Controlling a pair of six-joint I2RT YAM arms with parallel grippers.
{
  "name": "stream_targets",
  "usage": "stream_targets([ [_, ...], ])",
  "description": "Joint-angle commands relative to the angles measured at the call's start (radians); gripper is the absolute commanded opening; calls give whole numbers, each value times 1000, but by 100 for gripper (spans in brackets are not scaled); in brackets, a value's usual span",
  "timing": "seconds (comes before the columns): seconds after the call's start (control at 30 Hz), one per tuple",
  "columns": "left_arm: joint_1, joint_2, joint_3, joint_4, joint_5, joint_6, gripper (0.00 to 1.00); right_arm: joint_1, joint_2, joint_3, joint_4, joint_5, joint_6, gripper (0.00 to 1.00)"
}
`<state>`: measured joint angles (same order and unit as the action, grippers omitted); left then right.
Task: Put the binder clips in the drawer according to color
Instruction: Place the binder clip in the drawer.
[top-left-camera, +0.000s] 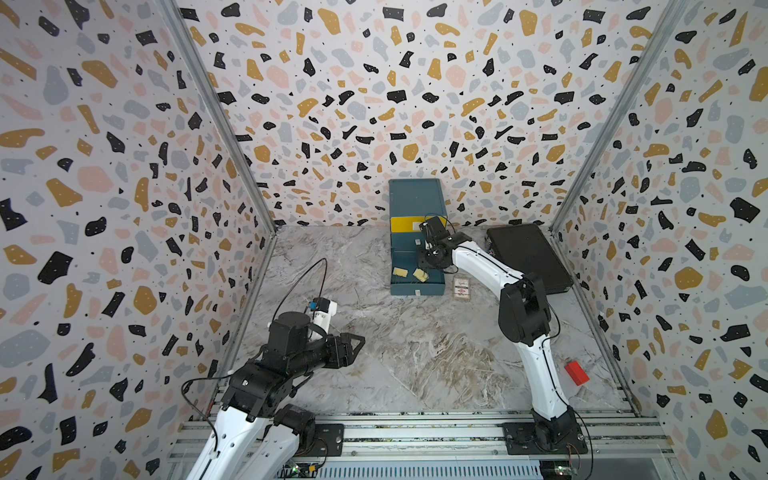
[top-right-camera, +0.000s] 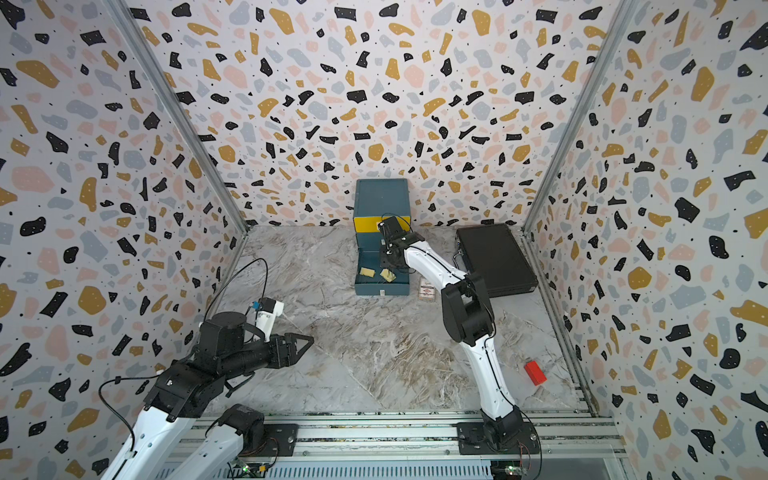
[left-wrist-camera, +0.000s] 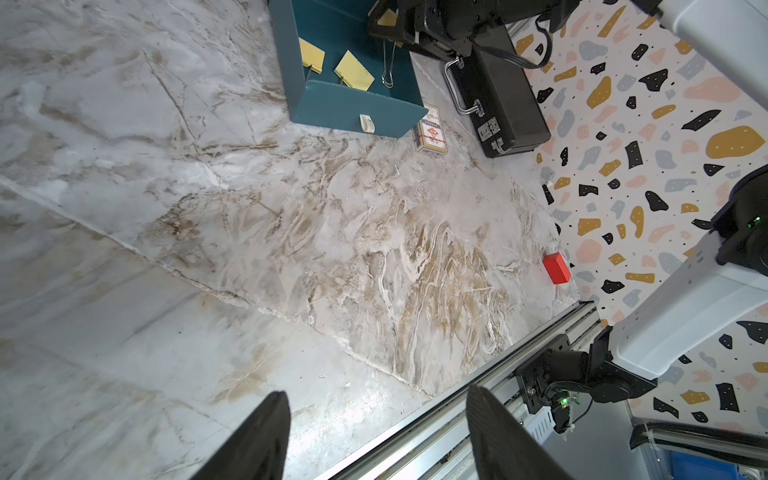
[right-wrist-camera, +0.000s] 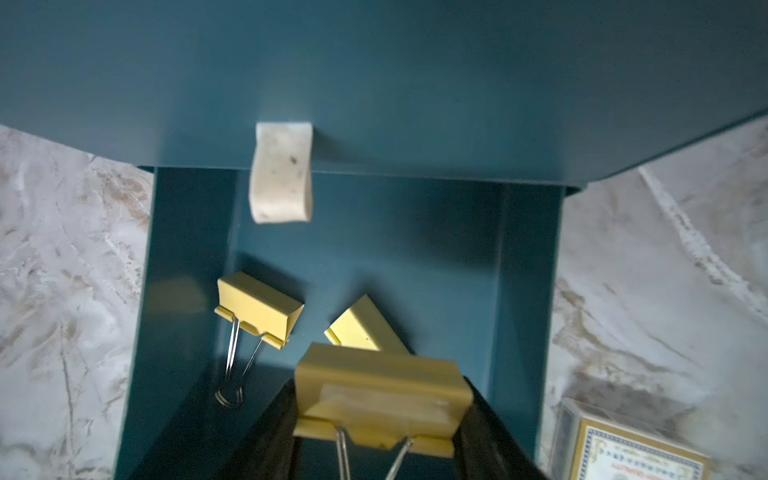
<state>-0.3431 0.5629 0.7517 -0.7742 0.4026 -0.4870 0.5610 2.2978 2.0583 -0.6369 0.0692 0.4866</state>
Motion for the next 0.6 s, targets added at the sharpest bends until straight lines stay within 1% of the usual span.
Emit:
stream_targets([
  [0.0,-4,-42,-11,44,-7,6,70,0,-72,-24,25,-35,30,66],
  [0.13,-4,-87,-20,52,-22,-2,70,1,-209,-171,127,-50,54,70],
  [0.27,-4,-95,-19,46,-35,-3,70,3,-329,-321,191,-88,109,71],
  [0.3,-4,-97,-17,44,-39,-2,70,4,-356,-366,205,-97,127,69],
  [0.33,-4,-101,-17,43,-41,-2,70,7,-383,-417,229,-106,145,66],
  [0.4,-4,-110,-18,43,-51,-7,70,18,-437,-542,301,-137,205,55],
  [0.57,-4,-115,-15,34,-76,-9,69,74,-506,-788,481,-154,347,34],
])
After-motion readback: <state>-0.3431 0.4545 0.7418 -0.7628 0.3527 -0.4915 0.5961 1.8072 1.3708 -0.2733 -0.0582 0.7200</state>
